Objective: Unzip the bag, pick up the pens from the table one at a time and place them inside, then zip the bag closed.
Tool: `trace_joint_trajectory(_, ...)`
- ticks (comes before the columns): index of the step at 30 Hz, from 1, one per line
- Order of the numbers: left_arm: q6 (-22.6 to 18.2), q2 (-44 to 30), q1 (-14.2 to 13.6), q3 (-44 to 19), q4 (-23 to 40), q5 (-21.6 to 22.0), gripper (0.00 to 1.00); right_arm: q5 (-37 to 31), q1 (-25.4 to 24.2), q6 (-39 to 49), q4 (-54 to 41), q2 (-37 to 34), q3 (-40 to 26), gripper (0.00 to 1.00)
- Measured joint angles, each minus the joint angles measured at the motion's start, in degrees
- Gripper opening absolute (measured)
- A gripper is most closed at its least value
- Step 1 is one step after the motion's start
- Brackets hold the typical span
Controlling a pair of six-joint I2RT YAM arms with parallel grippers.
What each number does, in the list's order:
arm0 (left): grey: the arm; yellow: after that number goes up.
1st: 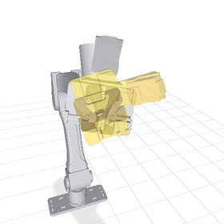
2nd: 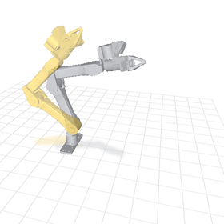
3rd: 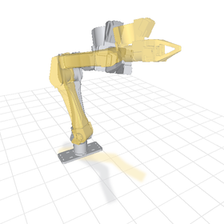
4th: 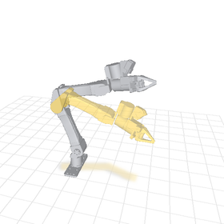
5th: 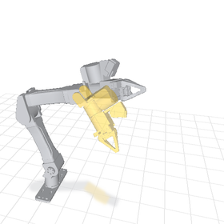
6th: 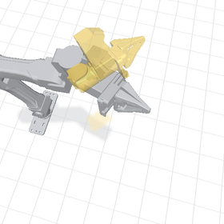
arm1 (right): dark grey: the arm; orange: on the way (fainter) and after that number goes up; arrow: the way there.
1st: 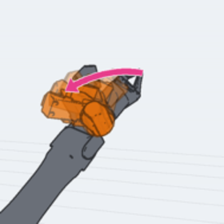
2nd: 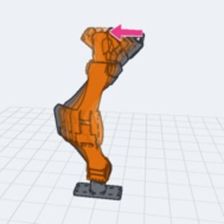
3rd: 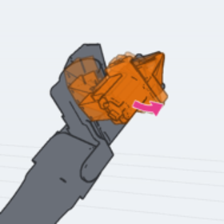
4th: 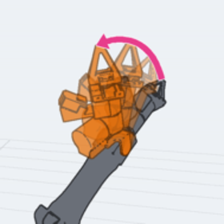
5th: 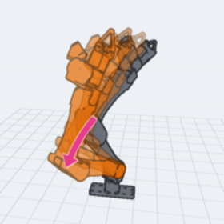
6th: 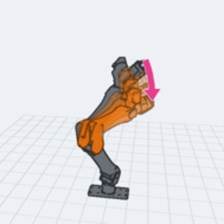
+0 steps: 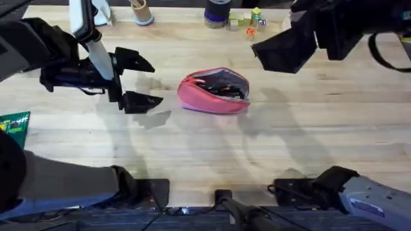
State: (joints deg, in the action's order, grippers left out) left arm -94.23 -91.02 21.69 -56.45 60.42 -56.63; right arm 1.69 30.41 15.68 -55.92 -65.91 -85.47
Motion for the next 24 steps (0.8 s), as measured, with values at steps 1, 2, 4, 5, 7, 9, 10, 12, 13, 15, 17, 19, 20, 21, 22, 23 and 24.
trace_joint_trajectory(1,-0.3,0.0,0.0,0.0,0.0,-0.3,0.993,0.0,0.0,0.0,0.0,0.0,0.0,0.996)
trace_joint_trajectory(2,-0.5,0.0,0.0,0.0,0.0,-0.6,0.993,0.0,0.0,0.0,0.0,0.0,0.0,0.996)
trace_joint_trajectory(4,-0.8,0.0,0.0,0.0,0.0,-0.8,0.993,0.0,0.0,0.0,0.0,-0.1,0.0,0.996)
trace_joint_trajectory(5,-1.0,0.0,0.0,0.0,0.0,-0.8,0.993,0.0,0.0,0.0,0.0,-0.2,0.0,0.996)
trace_joint_trajectory(7,-1.2,0.0,0.0,0.0,0.0,-0.8,0.993,0.0,0.0,0.0,0.0,-0.6,0.0,0.996)
trace_joint_trajectory(9,-1.4,0.0,0.0,0.0,0.0,-0.8,0.993,0.0,0.0,0.0,0.1,-1.0,0.0,0.996)
trace_joint_trajectory(10,-1.4,0.0,0.0,0.0,0.0,-0.8,0.993,0.0,0.0,0.0,0.1,-1.1,0.0,0.996)
trace_joint_trajectory(12,-1.4,0.0,0.0,0.0,0.0,-0.8,0.993,0.0,0.0,0.0,0.1,-1.4,0.0,0.996)
trace_joint_trajectory(13,-1.4,0.0,0.0,0.0,0.0,-0.8,0.993,0.1,0.0,0.0,0.1,-1.5,0.0,0.996)
trace_joint_trajectory(15,-1.4,0.0,0.0,0.0,0.0,-0.8,0.993,1.1,0.0,0.0,0.1,-1.5,0.0,0.996)
trace_joint_trajectory(17,-1.4,0.0,0.0,0.0,0.0,-0.8,0.994,3.3,0.0,0.0,0.2,-1.5,0.0,0.996)
trace_joint_trajectory(19,-1.4,0.0,0.0,0.0,0.0,-0.8,0.994,5.9,0.0,0.0,0.1,-1.5,0.0,0.995)
trace_joint_trajectory(20,-1.4,0.0,0.0,0.0,0.0,-0.8,0.994,6.9,0.0,-0.1,0.1,-1.6,0.0,0.995)
trace_joint_trajectory(21,-1.4,0.0,0.0,0.0,0.0,-0.8,0.994,7.7,0.0,-0.6,0.2,-1.7,0.0,0.995)
trace_joint_trajectory(22,-1.4,0.0,0.0,0.0,0.0,-0.8,0.994,8.4,0.0,-1.4,0.1,-1.8,0.0,0.995)
trace_joint_trajectory(23,-1.4,0.0,0.0,0.0,0.0,-0.8,0.993,9.0,0.0,-2.4,0.1,-2.1,0.0,0.995)
trace_joint_trajectory(24,-1.4,0.0,0.0,0.0,0.0,-0.8,0.993,9.3,0.0,-3.2,0.1,-2.4,0.0,0.995)
